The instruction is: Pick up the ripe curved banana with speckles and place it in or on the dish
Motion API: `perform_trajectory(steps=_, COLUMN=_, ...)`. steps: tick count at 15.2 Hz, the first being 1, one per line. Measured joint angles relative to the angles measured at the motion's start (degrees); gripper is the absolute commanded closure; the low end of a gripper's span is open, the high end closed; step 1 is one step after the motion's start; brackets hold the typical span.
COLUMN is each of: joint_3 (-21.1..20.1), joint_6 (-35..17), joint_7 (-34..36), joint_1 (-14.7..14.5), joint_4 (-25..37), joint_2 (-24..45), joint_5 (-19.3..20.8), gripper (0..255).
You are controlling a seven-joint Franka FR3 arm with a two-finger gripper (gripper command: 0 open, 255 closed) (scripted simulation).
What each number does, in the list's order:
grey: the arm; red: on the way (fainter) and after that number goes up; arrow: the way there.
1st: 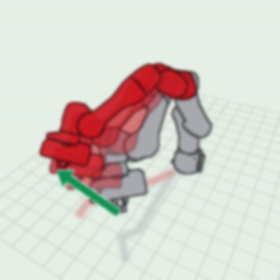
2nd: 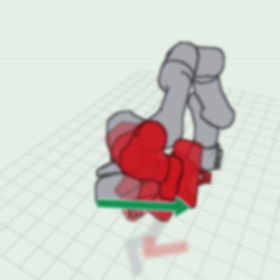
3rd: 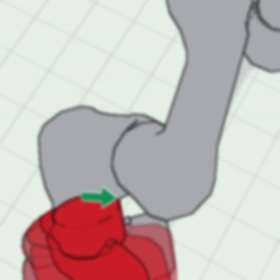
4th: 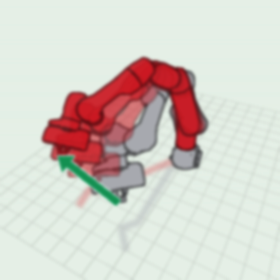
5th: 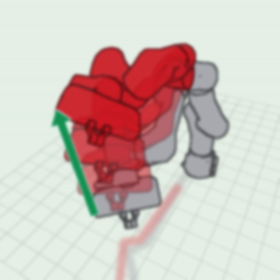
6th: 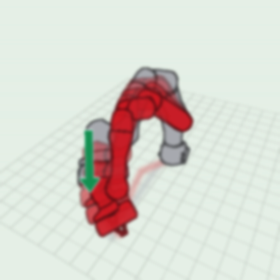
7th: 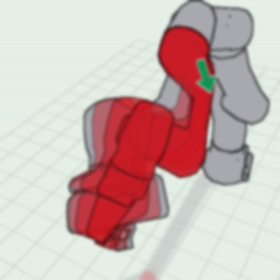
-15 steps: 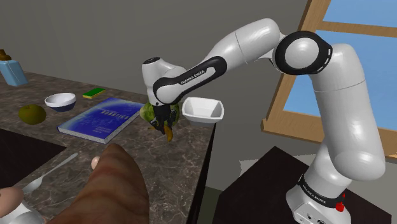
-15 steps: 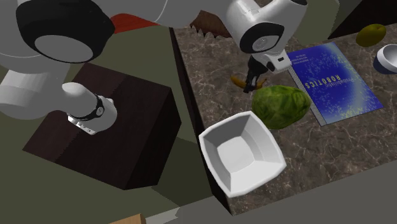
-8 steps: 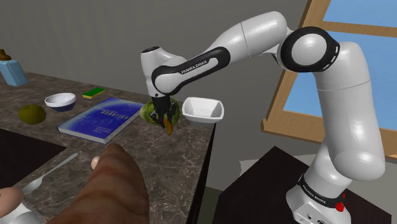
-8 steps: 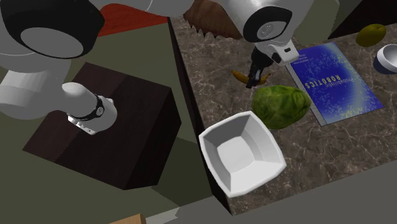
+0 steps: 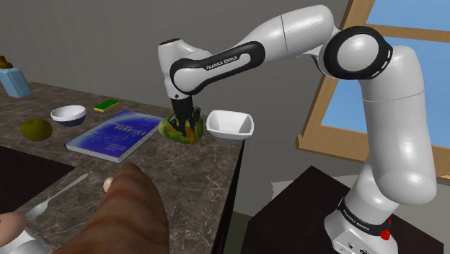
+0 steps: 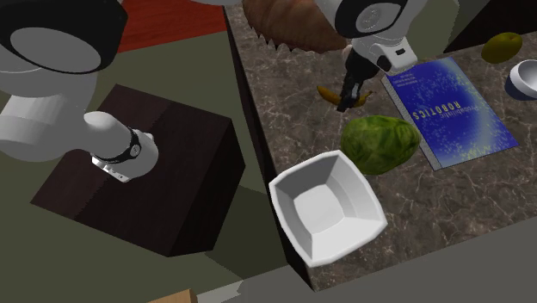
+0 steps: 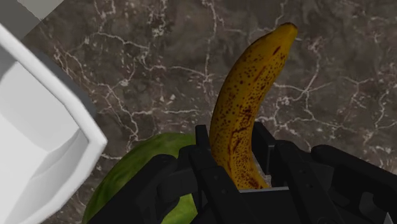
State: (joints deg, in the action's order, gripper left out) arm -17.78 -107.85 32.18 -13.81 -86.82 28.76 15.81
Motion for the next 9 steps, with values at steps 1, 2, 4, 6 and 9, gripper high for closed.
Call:
perform_trajectory(steps=1, joint_3=-0.05, joint_6=0.72, joint_7=-0.12, joint_1=-0.04, joint_4=0.59, joint_2=-0.16, joint_5=-0.1, gripper=255)
perform_trajectory(steps=2, joint_3=-0.1, joint_6=1.31, joint_7=-0.22, joint_1=-0.05, joint_4=0.96, joint_2=-0.39, joint_5=-0.2, gripper=255)
perform_trajectory(steps=4, joint_3=-0.18, joint_6=2.67, joint_7=-0.43, joint_1=-0.14, joint_4=2.12, joint_2=-0.63, joint_5=-0.36, gripper=255)
perform_trajectory(steps=6, joint_3=-0.26, joint_6=3.93, joint_7=-0.75, joint_1=-0.07, joint_4=2.87, joint_2=-1.19, joint_5=-0.58, gripper=255)
perform_trajectory(steps=9, joint_3=-0.09, joint_6=4.0, joint_7=-2.09, joint_1=1.12, joint_4=1.63, joint_2=-2.73, joint_5=-0.99, gripper=255)
